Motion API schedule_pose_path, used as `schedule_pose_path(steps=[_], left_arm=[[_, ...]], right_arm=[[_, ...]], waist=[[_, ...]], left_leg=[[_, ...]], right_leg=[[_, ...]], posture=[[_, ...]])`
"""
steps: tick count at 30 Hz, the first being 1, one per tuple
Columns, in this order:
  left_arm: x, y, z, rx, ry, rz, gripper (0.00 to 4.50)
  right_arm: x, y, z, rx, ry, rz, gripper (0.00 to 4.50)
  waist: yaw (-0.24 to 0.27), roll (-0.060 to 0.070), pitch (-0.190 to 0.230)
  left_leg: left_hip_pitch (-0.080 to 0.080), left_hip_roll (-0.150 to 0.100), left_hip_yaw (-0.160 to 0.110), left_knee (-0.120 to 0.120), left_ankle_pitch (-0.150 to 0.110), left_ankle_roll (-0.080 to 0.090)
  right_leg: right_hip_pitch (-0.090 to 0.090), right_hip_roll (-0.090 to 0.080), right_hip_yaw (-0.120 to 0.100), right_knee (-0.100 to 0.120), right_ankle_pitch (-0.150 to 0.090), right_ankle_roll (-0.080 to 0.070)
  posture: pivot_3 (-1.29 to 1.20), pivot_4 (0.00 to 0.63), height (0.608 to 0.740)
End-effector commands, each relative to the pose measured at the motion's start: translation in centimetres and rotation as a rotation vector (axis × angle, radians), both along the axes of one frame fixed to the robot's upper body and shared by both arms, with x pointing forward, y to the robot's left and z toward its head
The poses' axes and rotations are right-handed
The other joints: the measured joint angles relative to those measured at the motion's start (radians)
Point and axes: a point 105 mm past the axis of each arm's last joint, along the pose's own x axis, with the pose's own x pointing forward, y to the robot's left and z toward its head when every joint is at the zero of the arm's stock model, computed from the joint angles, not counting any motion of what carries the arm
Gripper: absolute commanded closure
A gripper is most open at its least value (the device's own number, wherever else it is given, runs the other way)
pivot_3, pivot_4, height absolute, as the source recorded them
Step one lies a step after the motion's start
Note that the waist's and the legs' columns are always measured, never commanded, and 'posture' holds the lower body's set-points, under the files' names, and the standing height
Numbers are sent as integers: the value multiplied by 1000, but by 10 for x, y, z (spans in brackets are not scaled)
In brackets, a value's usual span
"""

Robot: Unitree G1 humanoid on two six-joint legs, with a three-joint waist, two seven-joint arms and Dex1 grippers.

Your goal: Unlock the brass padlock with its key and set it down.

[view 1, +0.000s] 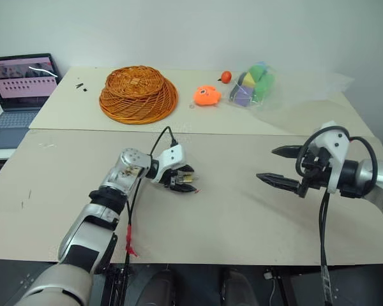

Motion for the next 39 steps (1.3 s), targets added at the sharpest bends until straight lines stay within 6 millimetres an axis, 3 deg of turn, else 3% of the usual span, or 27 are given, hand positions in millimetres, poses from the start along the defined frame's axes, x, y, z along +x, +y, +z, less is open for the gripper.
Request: schedule_pose_path(steps=[1, 24, 27, 32, 33, 39], left_arm=[[3, -2, 11, -22, -35, -7, 886], [2, 14, -5, 72, -44, -7, 886], [2, 12, -4, 66, -39, -10, 1537], [0, 11, -6, 64, -24, -21, 3477], [0, 11, -6, 67, -18, -25, 3643], [-2, 14, -7, 75, -6, -33, 3645]], right_arm=[[-2, 0, 12, -18, -49, 0, 0], [-1, 1, 13, -15, -52, -1, 0], [-1, 1, 13, -15, -53, -2, 0], [-1, 1, 13, -17, -53, -3, 0], [-1, 1, 13, -17, -53, -3, 0], [-1, 1, 13, -16, -54, -4, 0]], waist=[[-1, 0, 0], [3, 0, 0], [3, 0, 0], [3, 0, 0], [3, 0, 0], [3, 0, 0]], left_leg=[[0, 0, 0, 0, 0, 0], [0, -1, 0, 0, 0, 0], [-1, -1, 0, 0, 0, 0], [0, 0, 0, 0, 0, 0], [0, -1, 0, 0, 0, 0], [0, -1, 0, 0, 0, 0]], right_leg=[[0, 0, 0, 0, 0, 0], [0, -1, 0, 0, 0, 0], [0, -1, 0, 0, 0, 0], [0, -1, 0, 0, 0, 0], [0, -1, 0, 0, 0, 0], [0, -1, 0, 0, 0, 0]], posture=[[0, 150, 739], [0, 150, 739], [0, 150, 739], [0, 150, 739], [0, 150, 739], [0, 150, 739]])
